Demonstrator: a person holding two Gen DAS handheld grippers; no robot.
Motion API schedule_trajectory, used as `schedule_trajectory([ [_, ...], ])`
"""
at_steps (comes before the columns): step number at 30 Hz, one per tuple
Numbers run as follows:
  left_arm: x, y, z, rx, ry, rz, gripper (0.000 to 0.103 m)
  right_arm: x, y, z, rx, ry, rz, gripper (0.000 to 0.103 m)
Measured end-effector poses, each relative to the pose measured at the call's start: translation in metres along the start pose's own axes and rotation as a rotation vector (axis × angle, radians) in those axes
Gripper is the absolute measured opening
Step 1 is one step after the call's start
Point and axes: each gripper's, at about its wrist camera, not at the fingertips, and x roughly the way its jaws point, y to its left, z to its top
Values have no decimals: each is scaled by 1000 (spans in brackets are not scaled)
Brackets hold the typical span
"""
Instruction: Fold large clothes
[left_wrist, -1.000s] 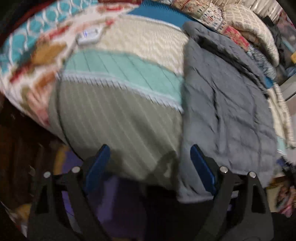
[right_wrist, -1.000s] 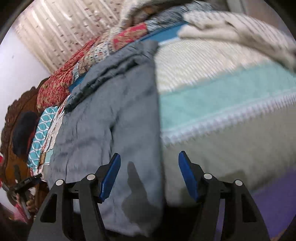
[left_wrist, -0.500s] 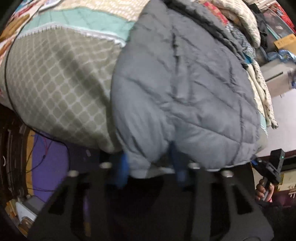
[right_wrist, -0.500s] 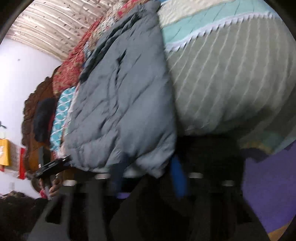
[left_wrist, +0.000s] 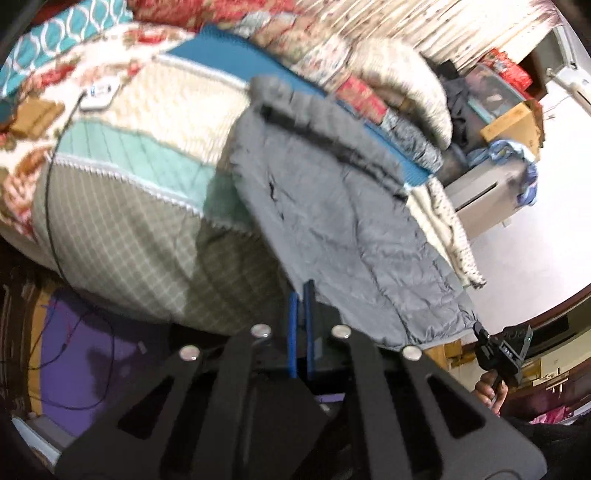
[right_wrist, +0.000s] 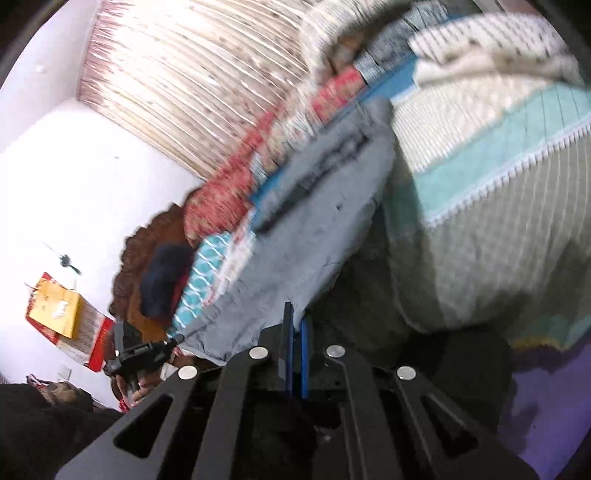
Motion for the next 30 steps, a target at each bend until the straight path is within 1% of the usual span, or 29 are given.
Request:
schedule_trajectory([
  [4, -24, -5, -8, 13, -30, -1, 3, -8, 10, -7, 6, 2, 29, 24],
  [8, -42, 5, -24, -19, -14, -19, 2, -21, 13, -18, -4, 40, 14, 24],
  [11, -34, 17, -32, -51, 12, -11, 2, -22, 5, -24, 12, 65, -21, 24],
  [14, -18, 27, -29, -123, 43, -41, 2, -16, -1, -18, 43, 58, -18, 24],
  [18, -10, 22, -11, -133, 20, -70, 2, -2, 7, -1, 28, 42, 4, 24],
  [21, -5, 19, 8, -145, -4, -82, 2, 9, 7, 21, 39, 18, 16, 24],
  [24, 6, 22, 29, -186, -19, -93, 2, 25, 2, 46, 61, 1, 18, 24],
  [26, 20, 25, 46, -216, -15, -87, 3, 40, -2, 64, 68, -1, 6, 24],
  [28, 41, 28, 65, -239, -2, -59, 3, 58, -10, 83, 67, 0, -16, 24],
  [30, 60, 30, 80, -240, 9, -43, 3, 82, -29, 103, 101, 0, -70, 24],
])
